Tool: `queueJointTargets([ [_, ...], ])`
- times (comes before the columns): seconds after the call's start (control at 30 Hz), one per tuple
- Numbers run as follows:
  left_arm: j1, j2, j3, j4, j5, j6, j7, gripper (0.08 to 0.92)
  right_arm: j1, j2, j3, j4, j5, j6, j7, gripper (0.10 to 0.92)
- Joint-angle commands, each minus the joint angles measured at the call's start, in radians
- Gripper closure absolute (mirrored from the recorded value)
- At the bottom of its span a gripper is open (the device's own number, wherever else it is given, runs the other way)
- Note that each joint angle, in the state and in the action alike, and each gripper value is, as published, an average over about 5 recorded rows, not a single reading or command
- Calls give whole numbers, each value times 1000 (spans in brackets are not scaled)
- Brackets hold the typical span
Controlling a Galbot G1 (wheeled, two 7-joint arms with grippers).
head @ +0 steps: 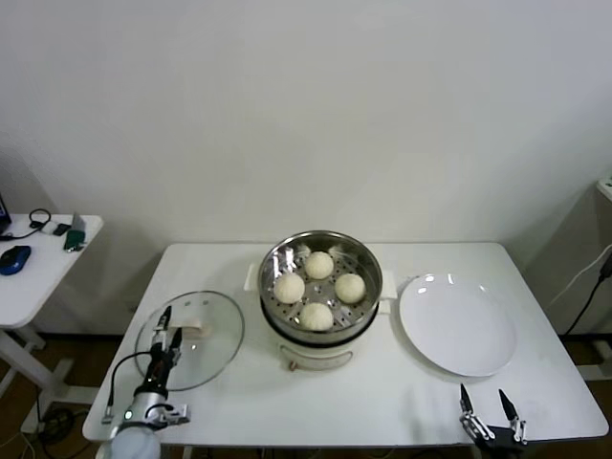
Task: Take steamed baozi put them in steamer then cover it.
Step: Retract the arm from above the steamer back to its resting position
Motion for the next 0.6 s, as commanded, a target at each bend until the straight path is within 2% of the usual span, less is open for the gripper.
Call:
queueJointTargets([
  [0.03, -49, 2, 2, 67, 28, -1, -2, 177, -2, 12, -1, 3, -6, 3, 3, 203],
  [0.13, -47, 2, 2, 65, 29, -1, 0, 179, -3, 16, -2, 2, -8, 3, 3, 203],
  [0.23, -44, -1, 1, 61, 27, -3, 12, 225, -2, 22, -3, 0, -14, 6, 3, 203],
  [0.6, -39, -24, 6, 43, 29, 3, 22, 545, -4, 35, -9, -8, -33, 18, 3, 203],
])
